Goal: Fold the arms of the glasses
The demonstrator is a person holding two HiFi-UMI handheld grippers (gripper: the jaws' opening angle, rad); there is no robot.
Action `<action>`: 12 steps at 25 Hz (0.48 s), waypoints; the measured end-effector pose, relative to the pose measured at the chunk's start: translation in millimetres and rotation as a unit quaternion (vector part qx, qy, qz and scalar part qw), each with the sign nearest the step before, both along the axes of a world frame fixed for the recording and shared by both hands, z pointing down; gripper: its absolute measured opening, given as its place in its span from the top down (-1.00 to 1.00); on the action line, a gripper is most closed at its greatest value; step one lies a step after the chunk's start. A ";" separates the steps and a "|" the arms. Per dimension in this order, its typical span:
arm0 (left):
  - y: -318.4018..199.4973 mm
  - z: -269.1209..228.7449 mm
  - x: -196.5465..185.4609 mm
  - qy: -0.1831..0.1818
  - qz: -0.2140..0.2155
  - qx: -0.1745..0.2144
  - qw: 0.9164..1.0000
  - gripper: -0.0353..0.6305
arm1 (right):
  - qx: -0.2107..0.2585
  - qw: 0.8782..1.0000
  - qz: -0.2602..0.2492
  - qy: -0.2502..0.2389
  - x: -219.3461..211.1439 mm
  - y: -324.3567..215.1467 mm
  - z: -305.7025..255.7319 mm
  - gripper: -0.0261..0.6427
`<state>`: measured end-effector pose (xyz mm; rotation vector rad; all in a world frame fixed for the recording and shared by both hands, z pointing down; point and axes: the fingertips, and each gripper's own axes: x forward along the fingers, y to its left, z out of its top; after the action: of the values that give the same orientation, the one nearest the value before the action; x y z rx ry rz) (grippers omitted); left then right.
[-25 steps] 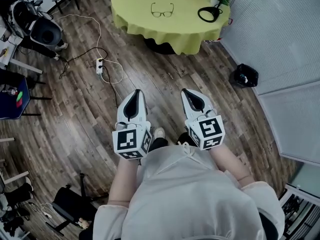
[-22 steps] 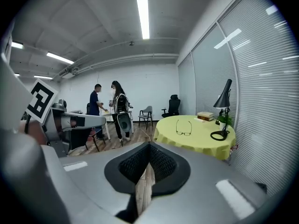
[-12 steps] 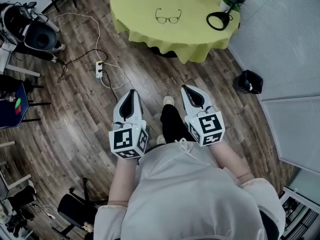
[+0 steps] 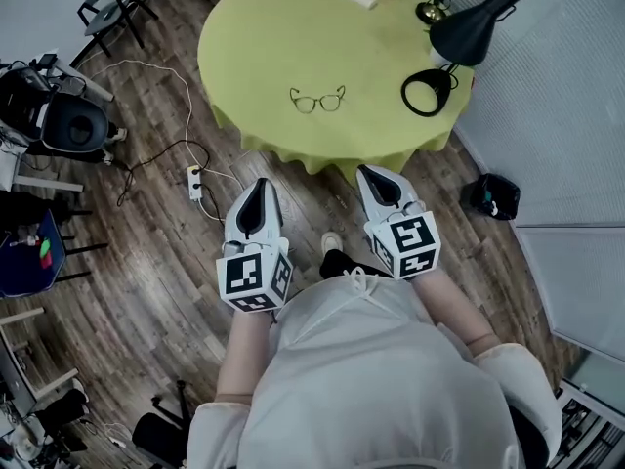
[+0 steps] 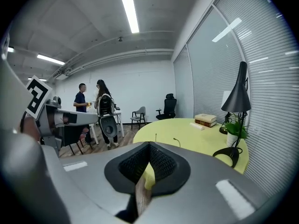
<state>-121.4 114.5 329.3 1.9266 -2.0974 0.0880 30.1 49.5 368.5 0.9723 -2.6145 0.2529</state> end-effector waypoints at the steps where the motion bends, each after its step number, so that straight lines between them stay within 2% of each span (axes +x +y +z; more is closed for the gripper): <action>1: -17.1 -0.5 0.5 -0.001 0.002 0.001 1.000 0.87 | 0.001 1.000 0.003 0.001 1.3 -17.9 -0.1 0.93; 4: -57.5 -0.3 -2.4 -0.003 0.008 -0.001 1.000 0.87 | -0.004 1.000 0.009 0.003 -0.5 -60.7 1.3 0.93; 12: -133.0 5.4 -28.1 -0.008 0.023 -0.019 1.000 0.87 | -0.023 0.999 0.028 0.012 -11.5 -133.1 9.1 0.93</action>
<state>-149.5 -18.5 334.7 1.9591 -2.0458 0.1534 18.6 -83.6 377.6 1.0281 -2.5512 0.3122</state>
